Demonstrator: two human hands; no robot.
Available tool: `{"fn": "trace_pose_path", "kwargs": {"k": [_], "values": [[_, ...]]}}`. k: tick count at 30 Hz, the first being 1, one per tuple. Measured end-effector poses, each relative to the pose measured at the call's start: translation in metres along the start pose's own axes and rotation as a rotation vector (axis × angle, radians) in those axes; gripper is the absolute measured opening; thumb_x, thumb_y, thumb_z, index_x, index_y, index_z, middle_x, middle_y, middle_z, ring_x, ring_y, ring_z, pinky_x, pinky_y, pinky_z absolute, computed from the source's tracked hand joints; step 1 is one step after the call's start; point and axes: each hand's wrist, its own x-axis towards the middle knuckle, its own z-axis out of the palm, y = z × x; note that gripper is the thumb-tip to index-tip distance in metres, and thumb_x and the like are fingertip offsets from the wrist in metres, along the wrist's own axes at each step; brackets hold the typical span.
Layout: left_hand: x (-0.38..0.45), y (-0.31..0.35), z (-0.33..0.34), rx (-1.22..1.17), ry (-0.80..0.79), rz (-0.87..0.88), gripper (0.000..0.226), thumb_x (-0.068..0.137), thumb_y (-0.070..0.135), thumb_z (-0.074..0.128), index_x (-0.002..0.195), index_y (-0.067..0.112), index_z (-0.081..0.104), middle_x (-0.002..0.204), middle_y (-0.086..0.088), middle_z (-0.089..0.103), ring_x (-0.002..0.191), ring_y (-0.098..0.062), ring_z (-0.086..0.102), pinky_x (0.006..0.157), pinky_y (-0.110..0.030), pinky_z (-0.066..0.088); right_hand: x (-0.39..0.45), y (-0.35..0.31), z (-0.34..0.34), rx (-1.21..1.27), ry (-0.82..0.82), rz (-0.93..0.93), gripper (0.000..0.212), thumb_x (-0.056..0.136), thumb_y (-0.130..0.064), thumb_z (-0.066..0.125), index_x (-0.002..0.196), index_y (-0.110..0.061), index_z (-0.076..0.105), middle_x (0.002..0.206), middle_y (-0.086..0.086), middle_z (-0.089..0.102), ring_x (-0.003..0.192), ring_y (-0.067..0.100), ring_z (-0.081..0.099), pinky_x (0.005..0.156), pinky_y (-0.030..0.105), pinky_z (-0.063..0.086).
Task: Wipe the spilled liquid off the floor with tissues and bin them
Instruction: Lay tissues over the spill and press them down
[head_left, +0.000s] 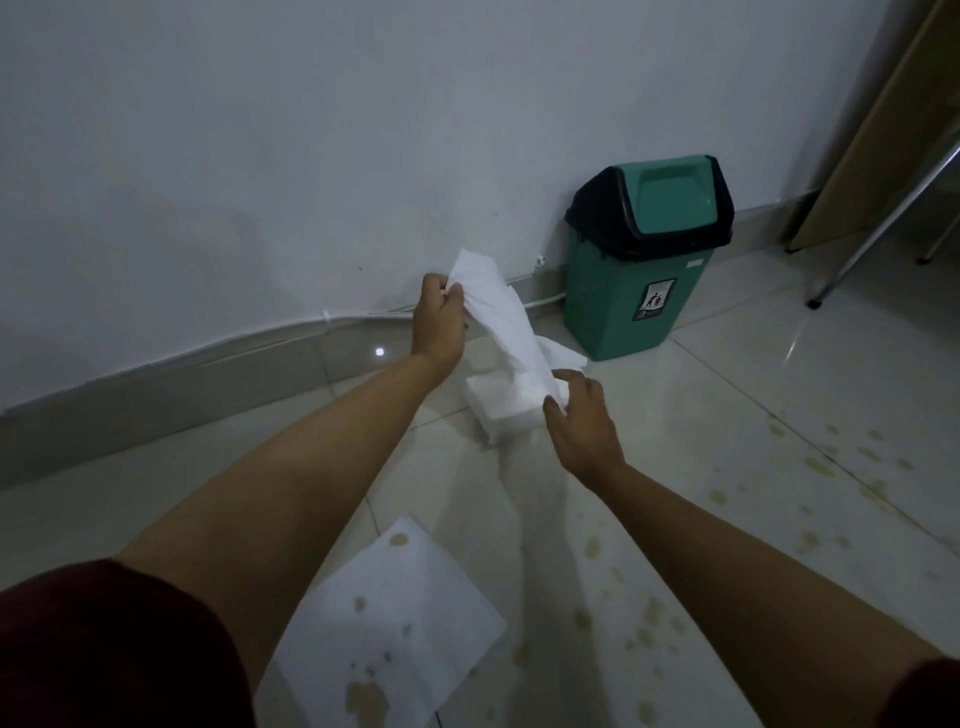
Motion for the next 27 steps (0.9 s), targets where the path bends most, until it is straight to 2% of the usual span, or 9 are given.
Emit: {"fn": "trace_pose_path", "kwargs": {"k": [3, 6, 8, 11, 14, 18, 22, 25, 27], "values": [[-0.025, 0.002, -0.016, -0.264, -0.169, -0.219, 0.018, 0.099, 0.012, 0.035, 0.092, 0.014, 0.051, 0.1, -0.011, 0.056, 0.098, -0.024, 0.053, 0.079, -0.033, 0.049, -0.008, -0.018, -0.012, 0.172, 0.065, 0.014, 0.032, 0.098, -0.017, 0.034, 0.126, -0.023, 0.048, 0.13, 0.008, 0.047, 0.111, 0.024, 0.05, 0.102, 0.04, 0.041], [-0.055, 0.006, -0.035, -0.337, -0.276, -0.312, 0.032, 0.101, 0.024, 0.032, 0.116, 0.009, 0.057, 0.108, -0.008, 0.062, 0.097, -0.023, 0.061, 0.081, -0.032, 0.052, -0.021, -0.039, -0.022, 0.428, 0.146, 0.206, 0.038, 0.095, -0.004, 0.03, 0.121, -0.018, 0.053, 0.13, 0.008, 0.051, 0.114, 0.023, 0.05, 0.101, 0.035, 0.042], [-0.072, 0.011, -0.047, -0.425, -0.262, -0.392, 0.035, 0.101, 0.029, 0.032, 0.109, 0.007, 0.058, 0.098, -0.004, 0.065, 0.087, -0.019, 0.063, 0.076, -0.031, 0.053, -0.033, -0.048, -0.03, 0.5, 0.193, 0.328, 0.041, 0.092, -0.001, 0.029, 0.115, -0.019, 0.059, 0.129, 0.008, 0.054, 0.111, 0.022, 0.051, 0.097, 0.033, 0.042], [-0.1, 0.018, -0.066, -0.526, -0.282, -0.5, 0.031, 0.096, 0.019, 0.032, 0.089, 0.008, 0.061, 0.087, -0.004, 0.067, 0.077, -0.016, 0.065, 0.063, -0.027, 0.057, -0.057, -0.057, -0.045, 0.602, 0.208, 0.408, 0.039, 0.092, -0.007, 0.032, 0.106, -0.019, 0.066, 0.131, 0.008, 0.055, 0.115, 0.027, 0.051, 0.1, 0.035, 0.043], [-0.129, 0.021, -0.078, -0.483, -0.347, -0.524, 0.029, 0.091, 0.013, 0.031, 0.079, 0.01, 0.058, 0.076, -0.004, 0.067, 0.07, -0.017, 0.062, 0.066, -0.027, 0.051, -0.077, -0.064, -0.059, 0.599, 0.183, 0.396, 0.029, 0.095, -0.022, 0.04, 0.113, -0.017, 0.062, 0.124, 0.005, 0.056, 0.114, 0.028, 0.052, 0.099, 0.037, 0.043], [-0.157, 0.026, -0.084, -0.368, -0.408, -0.5, 0.032, 0.081, 0.003, 0.029, 0.053, 0.017, 0.032, 0.058, -0.001, 0.031, 0.055, -0.014, 0.029, 0.053, -0.025, 0.027, -0.099, -0.069, -0.069, 0.509, -0.084, 0.24, 0.024, 0.095, -0.037, 0.049, 0.114, -0.023, 0.053, 0.128, 0.001, 0.051, 0.111, 0.018, 0.048, 0.093, 0.031, 0.035], [-0.193, 0.026, -0.083, -0.277, -0.6, -0.543, 0.041, 0.077, 0.008, 0.032, 0.04, 0.022, 0.043, 0.044, 0.009, 0.041, 0.043, -0.01, 0.041, 0.041, -0.014, 0.036, -0.13, -0.073, -0.076, 0.515, -0.416, 0.287, 0.041, 0.093, -0.057, 0.039, 0.126, -0.035, 0.049, 0.129, -0.007, 0.045, 0.113, 0.017, 0.045, 0.095, 0.036, 0.029], [-0.219, 0.018, -0.085, -0.198, -0.682, -0.588, 0.013, 0.065, 0.018, 0.043, 0.053, 0.02, 0.04, 0.058, 0.002, 0.037, 0.053, -0.014, 0.035, 0.052, -0.024, 0.033, -0.156, -0.062, -0.072, 0.458, -0.539, 0.371, 0.047, 0.089, -0.061, 0.045, 0.125, -0.032, 0.053, 0.132, -0.003, 0.05, 0.12, 0.021, 0.047, 0.104, 0.038, 0.032], [-0.233, 0.003, -0.09, -0.173, -0.722, -0.608, 0.011, 0.074, 0.021, 0.044, 0.064, 0.018, 0.042, 0.067, -0.002, 0.04, 0.06, -0.018, 0.039, 0.058, -0.029, 0.034, -0.175, -0.049, -0.068, 0.442, -0.537, 0.435, 0.051, 0.085, -0.054, 0.057, 0.125, -0.022, 0.059, 0.131, 0.001, 0.056, 0.119, 0.024, 0.051, 0.106, 0.039, 0.036]]}}
